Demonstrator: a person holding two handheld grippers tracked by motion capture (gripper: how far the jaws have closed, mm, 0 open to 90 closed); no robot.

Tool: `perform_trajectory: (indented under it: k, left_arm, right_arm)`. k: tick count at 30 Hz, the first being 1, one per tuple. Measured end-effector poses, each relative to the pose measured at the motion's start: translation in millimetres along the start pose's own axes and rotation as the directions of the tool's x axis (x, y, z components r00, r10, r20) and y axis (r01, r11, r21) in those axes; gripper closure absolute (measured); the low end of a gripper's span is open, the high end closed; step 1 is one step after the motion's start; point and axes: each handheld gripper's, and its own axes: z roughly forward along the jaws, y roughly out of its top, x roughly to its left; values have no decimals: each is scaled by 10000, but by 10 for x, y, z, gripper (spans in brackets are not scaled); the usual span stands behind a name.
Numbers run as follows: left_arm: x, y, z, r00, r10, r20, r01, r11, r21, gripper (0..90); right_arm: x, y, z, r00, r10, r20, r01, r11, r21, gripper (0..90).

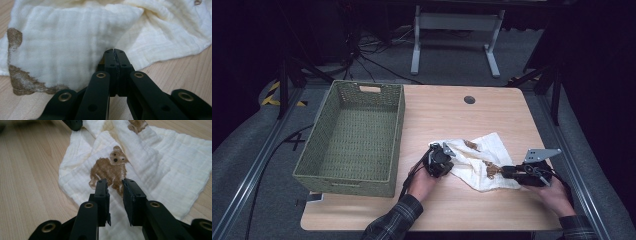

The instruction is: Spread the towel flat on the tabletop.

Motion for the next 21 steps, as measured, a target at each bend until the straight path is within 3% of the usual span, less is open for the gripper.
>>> perform_trajectory:
  k: [5, 21]
  left_arm:
    - [-90, -52, -82, 9990, 437, 47, -439, 9979, 469, 899]
    - [-302, -383, -357, 9959, 443, 783, -513, 9947, 890, 899]
  right_arm:
    - [6, 1, -2, 10000, -12, -16, 12, 10000, 19, 738]
    - [53, 10, 32, 9998, -108, -147, 109, 9999, 86, 738]
